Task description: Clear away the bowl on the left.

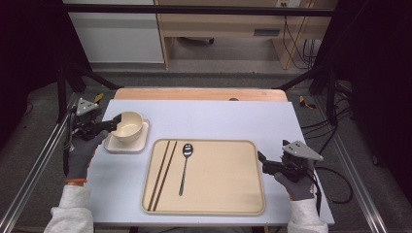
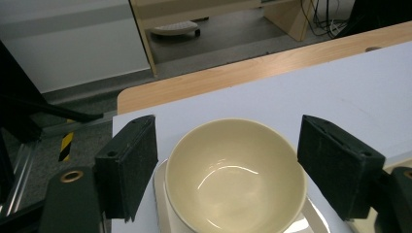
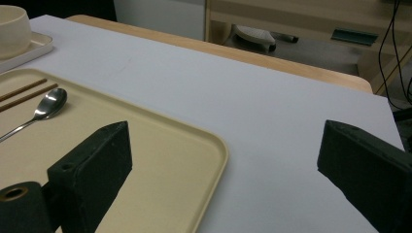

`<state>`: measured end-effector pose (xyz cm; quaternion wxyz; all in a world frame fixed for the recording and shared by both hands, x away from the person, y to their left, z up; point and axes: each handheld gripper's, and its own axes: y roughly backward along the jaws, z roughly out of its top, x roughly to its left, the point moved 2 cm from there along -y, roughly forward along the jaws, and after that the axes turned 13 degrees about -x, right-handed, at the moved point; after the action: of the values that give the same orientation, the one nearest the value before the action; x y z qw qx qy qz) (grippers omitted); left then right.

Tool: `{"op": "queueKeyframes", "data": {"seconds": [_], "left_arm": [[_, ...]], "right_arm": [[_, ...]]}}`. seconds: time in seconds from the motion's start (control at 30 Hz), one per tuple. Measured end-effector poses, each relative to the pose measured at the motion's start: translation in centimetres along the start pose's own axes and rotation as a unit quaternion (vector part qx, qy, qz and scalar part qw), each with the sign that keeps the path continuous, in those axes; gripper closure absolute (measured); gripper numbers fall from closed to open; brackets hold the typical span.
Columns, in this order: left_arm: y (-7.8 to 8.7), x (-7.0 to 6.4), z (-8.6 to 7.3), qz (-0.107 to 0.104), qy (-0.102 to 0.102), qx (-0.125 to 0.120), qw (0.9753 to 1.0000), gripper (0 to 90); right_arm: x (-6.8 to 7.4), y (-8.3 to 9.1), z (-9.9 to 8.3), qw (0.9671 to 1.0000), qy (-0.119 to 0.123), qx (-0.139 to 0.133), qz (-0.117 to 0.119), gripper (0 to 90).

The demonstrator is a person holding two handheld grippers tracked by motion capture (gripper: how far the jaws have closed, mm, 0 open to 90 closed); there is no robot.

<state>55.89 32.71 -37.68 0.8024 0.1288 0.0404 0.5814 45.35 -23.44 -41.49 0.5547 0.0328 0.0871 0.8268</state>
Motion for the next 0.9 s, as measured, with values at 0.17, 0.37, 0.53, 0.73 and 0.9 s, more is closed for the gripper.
{"op": "queueKeyframes", "data": {"seconds": [0.17,0.37,0.53,0.73,0.9], "left_arm": [[-1.2,0.5,-0.8,-0.001,0.011,0.014,0.9998,22.7],[-2.3,1.4,-2.1,0.014,0.022,0.028,0.9993,26.0],[-3.3,2.2,-3.2,0.026,0.028,0.051,0.9979,27.2],[-4.2,2.7,-4.2,0.03,0.031,0.077,0.9961,30.7],[-4.7,2.8,-4.7,0.033,0.027,0.088,0.9952,36.4]], "right_arm": [[0.0,-0.1,-0.1,1.0,0.001,0.002,0.0,5.9],[0.0,-0.1,-0.1,1.0,0.001,0.002,0.0,5.8],[-0.1,0.0,0.0,1.0,0.001,0.001,-0.001,5.9],[0.0,-0.1,-0.1,1.0,0.002,0.003,-0.002,5.9],[-0.1,-0.1,-0.1,1.0,0.0,0.004,-0.003,5.9]]}}
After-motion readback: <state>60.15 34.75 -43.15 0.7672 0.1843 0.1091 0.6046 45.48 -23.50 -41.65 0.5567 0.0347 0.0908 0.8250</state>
